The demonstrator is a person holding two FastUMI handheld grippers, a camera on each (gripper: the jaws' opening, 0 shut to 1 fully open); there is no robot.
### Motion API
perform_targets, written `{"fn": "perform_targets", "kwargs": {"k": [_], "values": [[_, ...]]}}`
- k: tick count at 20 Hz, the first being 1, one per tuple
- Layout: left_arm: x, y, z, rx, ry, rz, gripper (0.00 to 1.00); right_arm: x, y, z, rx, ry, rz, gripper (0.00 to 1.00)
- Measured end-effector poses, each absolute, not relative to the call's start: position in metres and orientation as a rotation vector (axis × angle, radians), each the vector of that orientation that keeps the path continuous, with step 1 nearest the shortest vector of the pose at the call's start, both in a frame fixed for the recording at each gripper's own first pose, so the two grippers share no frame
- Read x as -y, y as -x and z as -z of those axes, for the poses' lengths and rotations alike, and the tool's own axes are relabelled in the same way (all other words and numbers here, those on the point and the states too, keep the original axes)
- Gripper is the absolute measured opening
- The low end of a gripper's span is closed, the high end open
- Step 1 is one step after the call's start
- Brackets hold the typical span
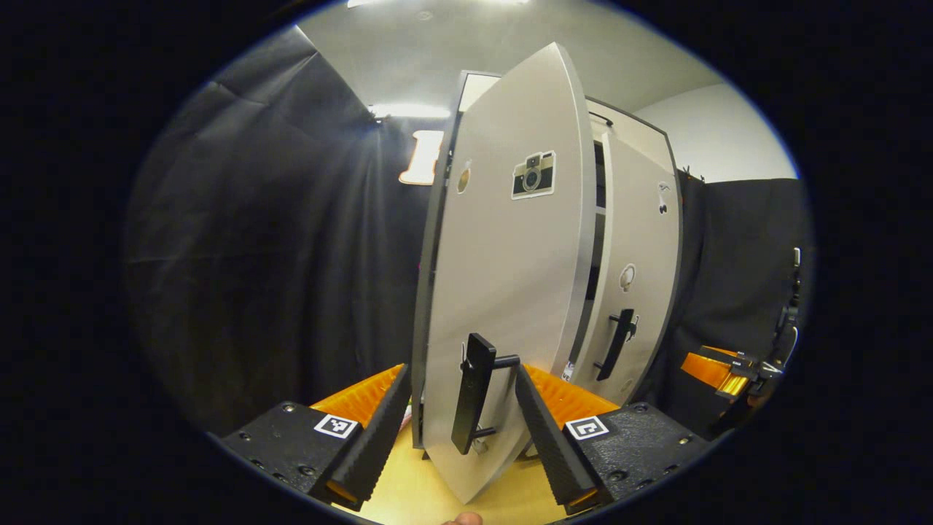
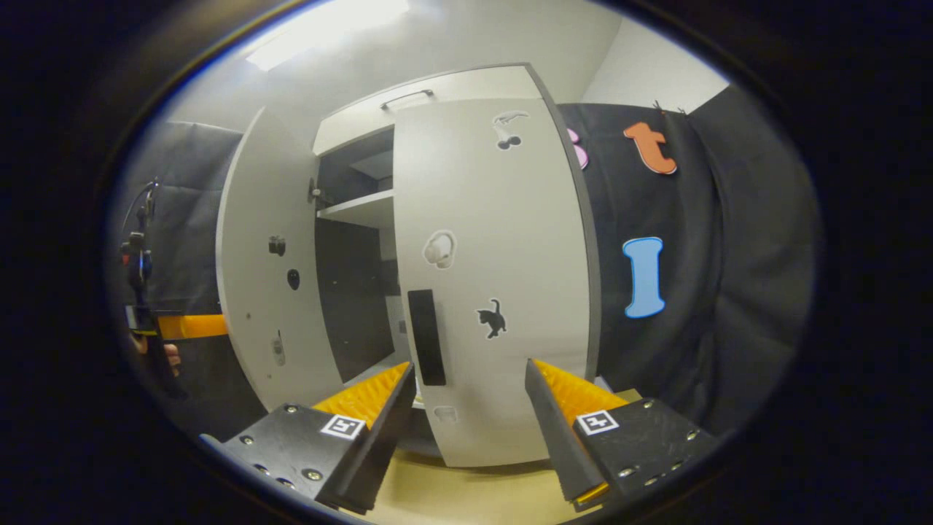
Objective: Grab one shoe with the right hand and put it into the shoe cabinet, grab the other shoe with the left hand and put it into the shoe cabinet; then close the right door with the right hand and the left door with the left hand.
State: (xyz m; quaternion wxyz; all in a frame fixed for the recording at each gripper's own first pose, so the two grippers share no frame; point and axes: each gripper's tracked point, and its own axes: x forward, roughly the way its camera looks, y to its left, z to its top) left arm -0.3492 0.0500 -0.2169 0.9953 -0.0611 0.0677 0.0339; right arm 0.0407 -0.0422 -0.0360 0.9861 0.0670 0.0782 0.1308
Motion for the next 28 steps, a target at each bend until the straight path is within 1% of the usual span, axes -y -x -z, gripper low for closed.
{"fn": "perform_targets", "kwargs": {"k": [1, 2, 4, 5, 6, 7, 8, 10, 11, 12, 13, 14, 15, 16, 17, 18, 19, 21, 22, 23, 24, 25, 27, 28], "values": [[-0.046, 0.346, 0.217, -0.134, 0.115, -0.066, 0.88, 0.048, -0.039, 0.036, -0.157, -0.133, -0.254, 0.9], [-0.043, 0.341, 0.217, -0.131, 0.107, -0.069, 0.88, 0.052, -0.039, 0.035, -0.156, -0.133, -0.247, 0.87], [-0.035, 0.333, 0.217, -0.124, 0.101, -0.059, 0.88, 0.06, -0.038, 0.033, -0.154, -0.134, -0.235, 0.87], [-0.03, 0.33, 0.218, -0.124, 0.11, -0.044, 0.88, 0.063, -0.038, 0.032, -0.153, -0.134, -0.231, 0.9], [-0.023, 0.326, 0.218, -0.124, 0.123, -0.026, 0.86, 0.065, -0.038, 0.032, -0.152, -0.133, -0.227, 0.87], [-0.014, 0.322, 0.218, -0.125, 0.144, -0.004, 0.84, 0.067, -0.037, 0.031, -0.151, -0.132, -0.224, 0.87], [-0.007, 0.318, 0.218, -0.124, 0.159, 0.014, 0.84, 0.068, -0.037, 0.031, -0.149, -0.132, -0.222, 0.9], [-0.003, 0.314, 0.221, -0.126, 0.171, 0.035, 0.83, 0.071, -0.036, 0.031, -0.146, -0.132, -0.219, 0.9], [-0.002, 0.309, 0.221, -0.127, 0.167, 0.041, 0.89, 0.073, -0.036, 0.03, -0.145, -0.132, -0.216, 0.9], [0.002, 0.305, 0.222, -0.128, 0.163, 0.049, 0.91, 0.075, -0.035, 0.03, -0.144, -0.132, -0.212, 0.87], [0.008, 0.303, 0.221, -0.128, 0.163, 0.066, 0.94, 0.077, -0.034, 0.031, -0.144, -0.132, -0.207, 0.87], [0.012, 0.301, 0.22, -0.125, 0.161, 0.076, 0.9, 0.081, -0.033, 0.031, -0.144, -0.133, -0.2, 0.9], [0.015, 0.299, 0.218, -0.118, 0.155, 0.083, 0.9, 0.085, -0.032, 0.032, -0.144, -0.132, -0.193, 0.9], [0.018, 0.296, 0.217, -0.113, 0.149, 0.092, 0.88, 0.088, -0.031, 0.033, -0.145, -0.133, -0.183, 0.9], [0.021, 0.293, 0.216, -0.11, 0.145, 0.102, 0.88, 0.092, -0.03, 0.034, -0.147, -0.136, -0.176, 0.87], [0.025, 0.29, 0.216, -0.108, 0.143, 0.112, 0.83, 0.096, -0.029, 0.035, -0.148, -0.139, -0.166, 0.87], [0.028, 0.287, 0.217, -0.107, 0.141, 0.119, 0.88, 0.098, -0.029, 0.034, -0.149, -0.142, -0.156, 0.87], [0.029, 0.283, 0.218, -0.111, 0.133, 0.122, 0.88, 0.104, -0.027, 0.034, -0.147, -0.15, -0.135, 0.87], [0.031, 0.282, 0.219, -0.114, 0.132, 0.124, 0.88, 0.111, -0.025, 0.035, -0.145, -0.15, -0.125, 0.9], [0.032, 0.281, 0.22, -0.117, 0.133, 0.127, 0.88, 0.116, -0.024, 0.035, -0.144, -0.148, -0.113, 0.9], [0.034, 0.279, 0.223, -0.122, 0.134, 0.13, 0.88, 0.122, -0.022, 0.036, -0.144, -0.148, -0.102, 0.9], [0.035, 0.278, 0.224, -0.127, 0.136, 0.134, 0.88, 0.125, -0.022, 0.037, -0.146, -0.15, -0.091, 0.87], [0.04, 0.274, 0.226, -0.13, 0.136, 0.143, 0.88, 0.132, -0.02, 0.038, -0.146, -0.156, -0.074, 0.87], [0.041, 0.27, 0.227, -0.131, 0.132, 0.143, 0.88, 0.136, -0.02, 0.039, -0.146, -0.159, -0.067, 0.9]]}}
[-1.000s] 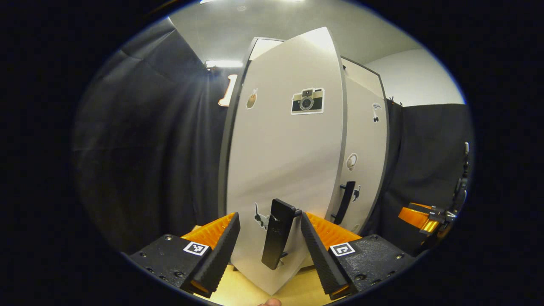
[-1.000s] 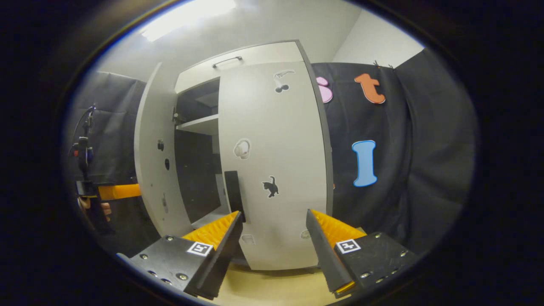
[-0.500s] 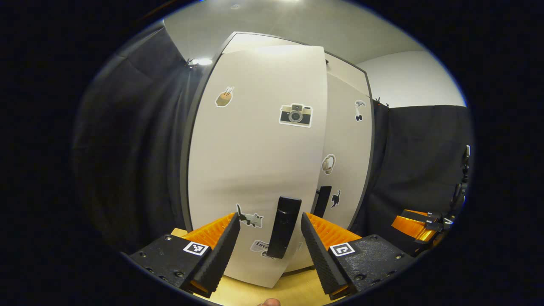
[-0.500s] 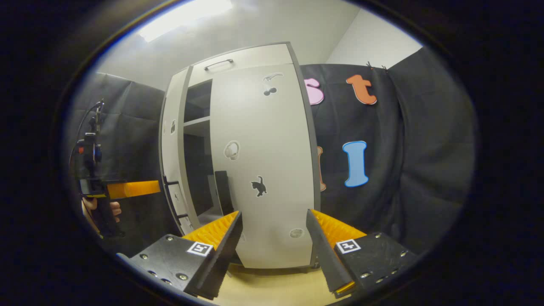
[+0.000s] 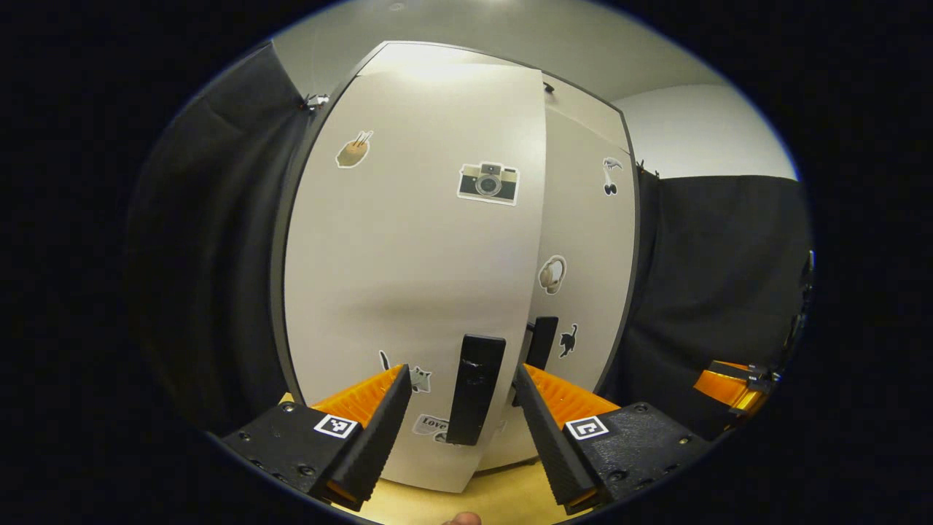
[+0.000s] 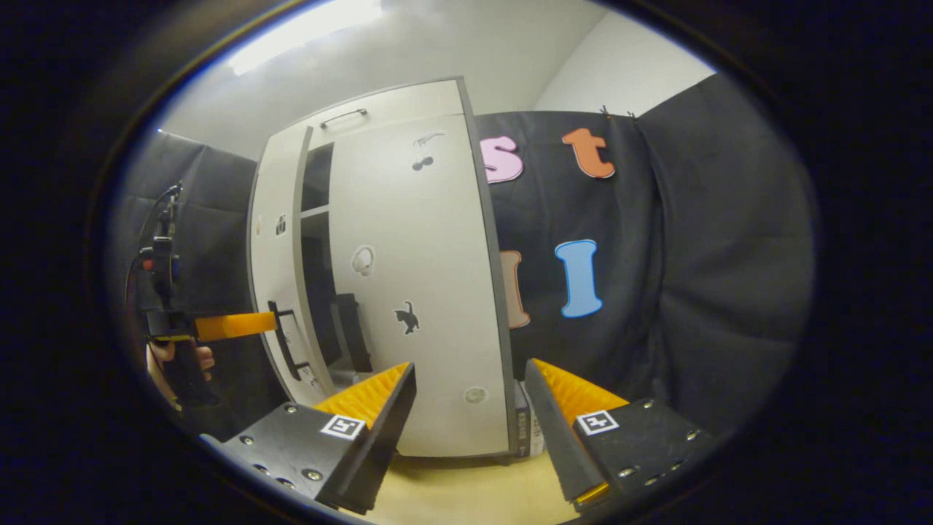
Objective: Grab one shoe with the right hand and put it into the shoe cabinet, grab the other shoe with the left hand and put it into the shoe cabinet; then close the right door with the right hand and the left door with the left hand.
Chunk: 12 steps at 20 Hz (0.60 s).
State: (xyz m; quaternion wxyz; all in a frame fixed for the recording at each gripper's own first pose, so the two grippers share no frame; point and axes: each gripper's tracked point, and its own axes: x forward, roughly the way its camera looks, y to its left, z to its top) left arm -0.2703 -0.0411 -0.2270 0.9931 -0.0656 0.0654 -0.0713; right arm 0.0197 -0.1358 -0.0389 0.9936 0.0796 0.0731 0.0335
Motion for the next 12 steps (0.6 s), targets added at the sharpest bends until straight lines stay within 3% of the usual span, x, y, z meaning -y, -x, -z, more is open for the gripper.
{"fn": "perform_targets", "kwargs": {"k": [12], "values": [[0.05, 0.253, 0.241, -0.152, 0.126, 0.141, 0.89, 0.137, -0.026, 0.038, -0.14, -0.153, -0.063, 0.87]]}}
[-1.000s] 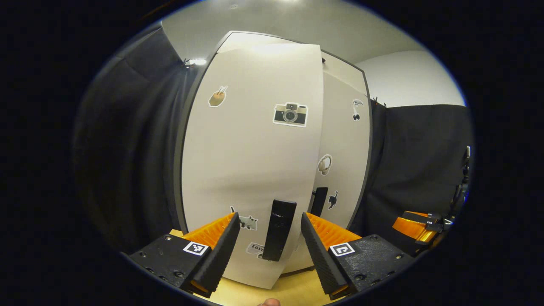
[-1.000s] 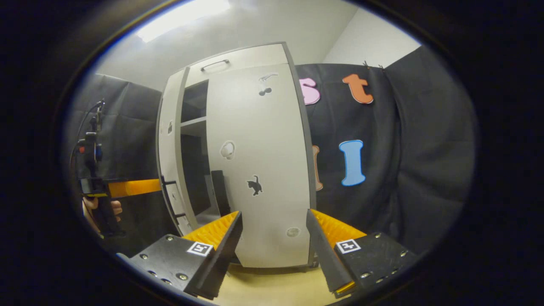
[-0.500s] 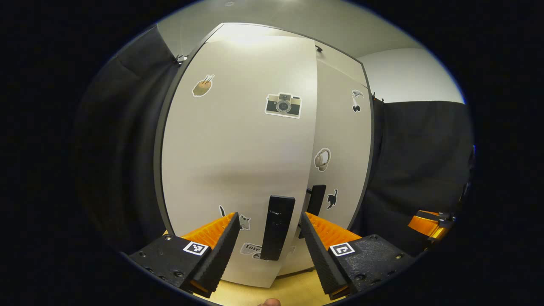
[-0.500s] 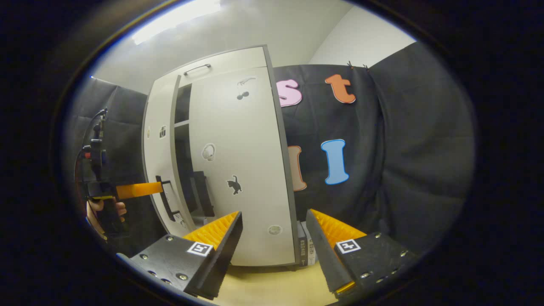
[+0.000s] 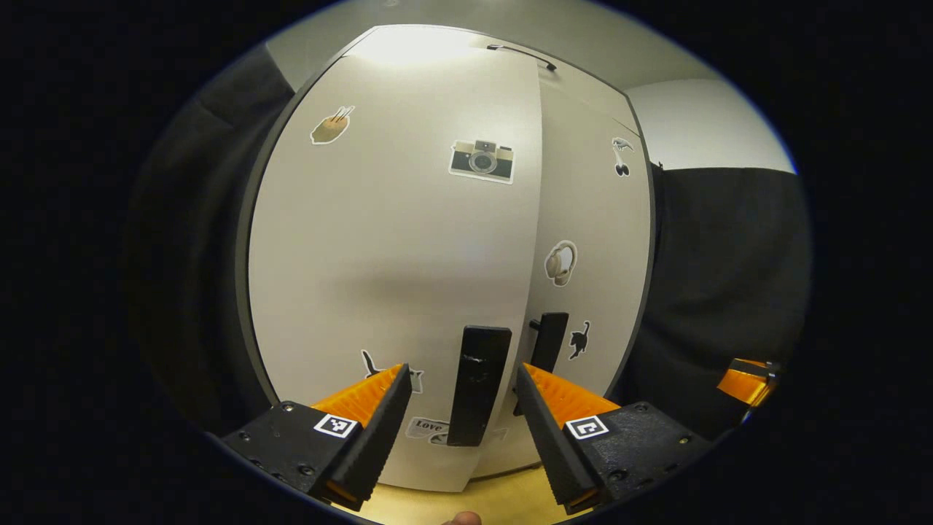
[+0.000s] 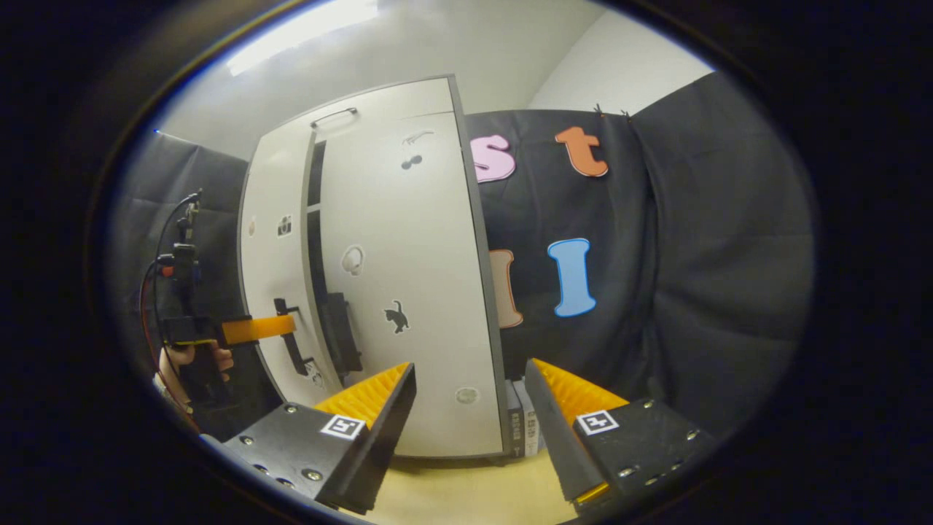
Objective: Grab one shoe with the right hand and put it into the shoe cabinet, grab the other shoe with the left hand and put it into the shoe cabinet; then close the right door with the right hand and the left door with the left hand.
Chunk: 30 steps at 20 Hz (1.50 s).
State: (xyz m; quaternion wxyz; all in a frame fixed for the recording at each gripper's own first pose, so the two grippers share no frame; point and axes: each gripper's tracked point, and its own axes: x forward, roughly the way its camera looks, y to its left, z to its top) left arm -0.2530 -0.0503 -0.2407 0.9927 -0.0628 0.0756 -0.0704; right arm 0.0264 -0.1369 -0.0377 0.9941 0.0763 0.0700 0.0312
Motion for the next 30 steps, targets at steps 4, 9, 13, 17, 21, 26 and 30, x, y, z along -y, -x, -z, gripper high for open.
{"fn": "perform_targets", "kwargs": {"k": [4, 9, 13, 17, 21, 26, 30], "values": [[0.052, 0.266, 0.231, -0.14, 0.103, 0.131, 0.88, 0.121, -0.037, 0.021, -0.117, -0.147, -0.095, 0.9], [0.052, 0.299, 0.204, -0.1, 0.091, 0.102, 0.89, 0.093, -0.043, -0.005, -0.085, -0.149, -0.155, 0.9], [0.055, 0.334, 0.18, -0.064, 0.088, 0.07, 0.88, 0.072, -0.039, -0.023, -0.074, -0.132, -0.191, 0.9], [0.057, 0.367, 0.168, -0.061, 0.061, 0.029, 0.88, 0.055, -0.03, -0.04, -0.065, -0.118, -0.211, 0.9], [0.061, 0.39, 0.171, -0.069, 0.061, 0.003, 0.88, 0.04, -0.015, -0.05, -0.069, -0.134, -0.24, 0.86], [0.064, 0.401, 0.179, -0.088, 0.043, -0.007, 0.88, 0.034, -0.004, -0.054, -0.063, -0.124, -0.247, 0.9], [0.066, 0.403, 0.181, -0.089, 0.057, -0.006, 0.88, 0.035, -0.001, -0.053, -0.063, -0.127, -0.242, 0.9]]}}
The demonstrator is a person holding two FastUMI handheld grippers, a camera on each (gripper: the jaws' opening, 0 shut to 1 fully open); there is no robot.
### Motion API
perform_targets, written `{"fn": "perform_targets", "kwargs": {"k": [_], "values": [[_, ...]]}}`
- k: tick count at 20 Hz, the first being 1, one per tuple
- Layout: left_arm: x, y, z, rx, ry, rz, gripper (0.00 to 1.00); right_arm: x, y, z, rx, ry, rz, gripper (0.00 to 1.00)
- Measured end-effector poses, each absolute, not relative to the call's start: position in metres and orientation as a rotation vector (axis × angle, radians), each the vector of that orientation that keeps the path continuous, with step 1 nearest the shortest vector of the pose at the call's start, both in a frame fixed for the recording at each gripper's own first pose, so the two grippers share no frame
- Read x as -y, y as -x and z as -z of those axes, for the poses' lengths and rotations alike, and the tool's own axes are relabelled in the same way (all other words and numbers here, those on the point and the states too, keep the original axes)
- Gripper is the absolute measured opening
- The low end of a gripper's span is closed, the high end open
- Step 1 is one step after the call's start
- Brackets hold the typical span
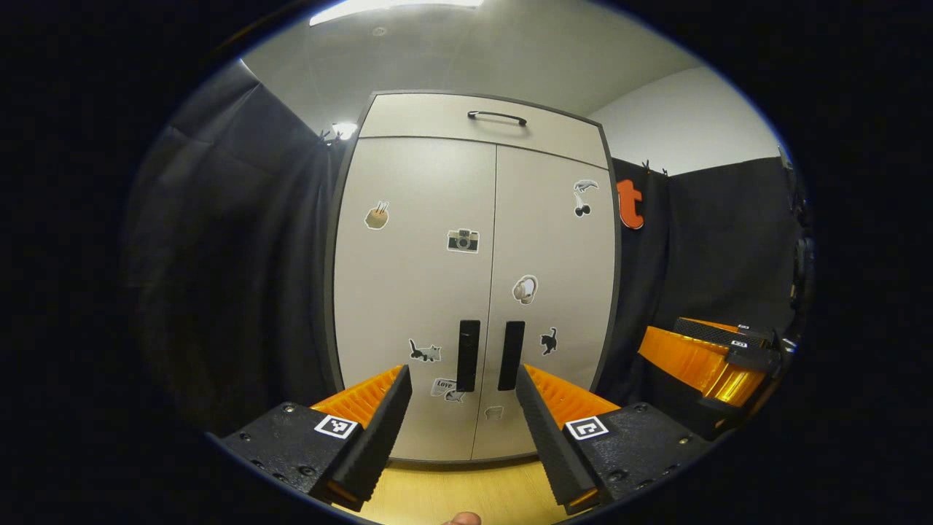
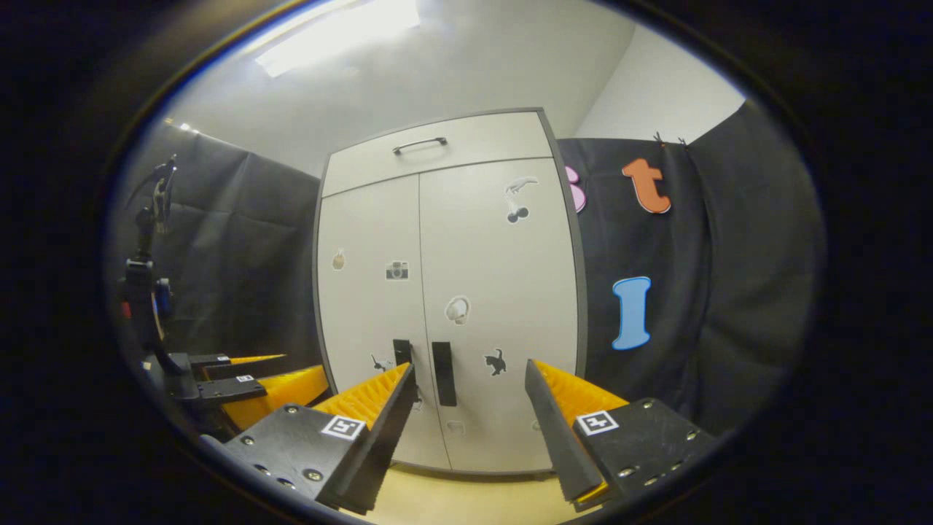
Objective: Grab one shoe with the right hand and put it into the shoe cabinet, grab the other shoe with the left hand and put it into the shoe cabinet; then close the right door with the right hand and the left door with the left hand.
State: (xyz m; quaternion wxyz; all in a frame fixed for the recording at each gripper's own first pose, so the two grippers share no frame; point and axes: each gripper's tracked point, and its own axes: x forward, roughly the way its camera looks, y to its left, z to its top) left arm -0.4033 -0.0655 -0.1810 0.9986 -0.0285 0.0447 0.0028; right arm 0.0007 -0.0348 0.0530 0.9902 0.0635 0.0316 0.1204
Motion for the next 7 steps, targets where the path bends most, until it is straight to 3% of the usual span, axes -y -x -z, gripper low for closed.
{"fn": "perform_targets", "kwargs": {"k": [7], "values": [[0.0709, 0.3986, 0.1787, -0.08, 0.054, 0.027, 0.88, 0.04, -0.0023, -0.0546, -0.049, -0.128, -0.207, 0.93]]}}
